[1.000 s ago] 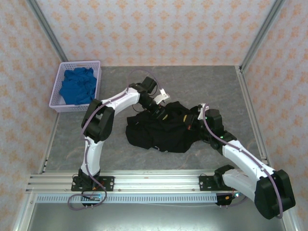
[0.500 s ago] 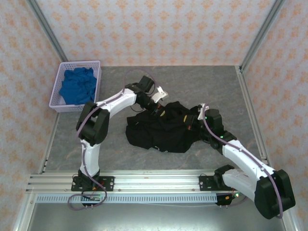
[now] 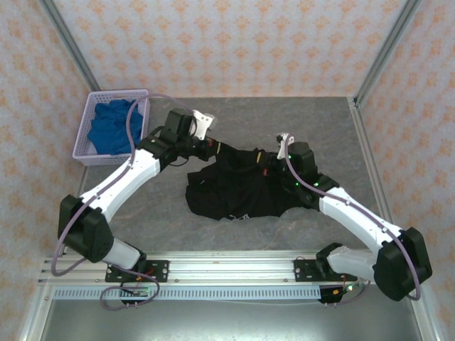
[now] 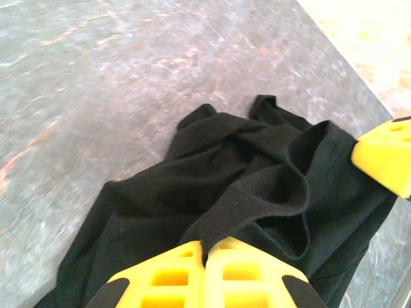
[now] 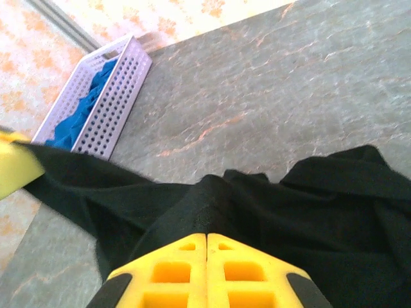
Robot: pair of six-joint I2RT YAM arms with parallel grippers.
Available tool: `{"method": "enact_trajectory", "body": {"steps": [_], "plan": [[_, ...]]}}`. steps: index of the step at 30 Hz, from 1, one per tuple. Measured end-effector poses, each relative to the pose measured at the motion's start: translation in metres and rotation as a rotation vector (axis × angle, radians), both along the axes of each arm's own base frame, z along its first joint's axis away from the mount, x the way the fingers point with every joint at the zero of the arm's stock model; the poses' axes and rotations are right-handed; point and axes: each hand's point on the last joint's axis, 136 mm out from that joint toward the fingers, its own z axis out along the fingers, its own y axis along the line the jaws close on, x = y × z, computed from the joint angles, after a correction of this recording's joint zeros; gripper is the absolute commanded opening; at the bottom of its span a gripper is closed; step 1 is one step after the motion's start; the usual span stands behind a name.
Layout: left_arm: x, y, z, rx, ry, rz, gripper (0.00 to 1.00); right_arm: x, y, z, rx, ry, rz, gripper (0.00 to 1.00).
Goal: Fold the inside-out t-shirt
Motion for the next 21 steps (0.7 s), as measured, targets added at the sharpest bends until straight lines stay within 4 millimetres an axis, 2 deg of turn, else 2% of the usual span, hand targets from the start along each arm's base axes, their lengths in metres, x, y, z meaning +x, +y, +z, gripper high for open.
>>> {"method": "enact_trajectory", "body": {"steps": [3, 5, 8, 11, 14, 15, 16, 20, 21], "plan": [[-0.007, 0.025, 0.008, 0.014, 0.009, 0.117, 0.0, 0.01, -0.015, 0.009, -0.044, -0.002, -0.088, 0.27], [-0.01, 0.046, 0.014, 0.019, 0.013, 0.203, 0.0, 0.016, -0.026, 0.023, -0.079, -0.006, -0.136, 0.37], [-0.011, 0.081, 0.025, 0.033, 0.004, 0.33, 0.0, 0.017, -0.043, 0.039, -0.147, -0.015, -0.182, 0.47], [-0.013, 0.112, 0.029, 0.058, 0.005, 0.436, 0.0, 0.009, -0.065, 0.038, -0.227, 0.011, -0.224, 0.53], [-0.016, 0.135, 0.03, 0.07, 0.013, 0.517, 0.0, 0.004, -0.091, 0.015, -0.295, 0.098, -0.283, 0.56], [-0.017, 0.141, 0.031, 0.074, 0.013, 0.535, 0.0, 0.003, -0.097, 0.004, -0.311, 0.129, -0.298, 0.63], [-0.018, 0.144, 0.032, 0.076, 0.014, 0.547, 0.0, 0.002, -0.104, -0.011, -0.327, 0.172, -0.319, 0.67], [-0.024, 0.155, 0.03, 0.088, 0.033, 0.577, 0.0, -0.002, -0.122, -0.08, -0.415, 0.368, -0.356, 0.67], [-0.026, 0.158, 0.031, 0.089, 0.035, 0.583, 0.0, -0.002, -0.126, -0.091, -0.427, 0.401, -0.364, 0.67]]}}
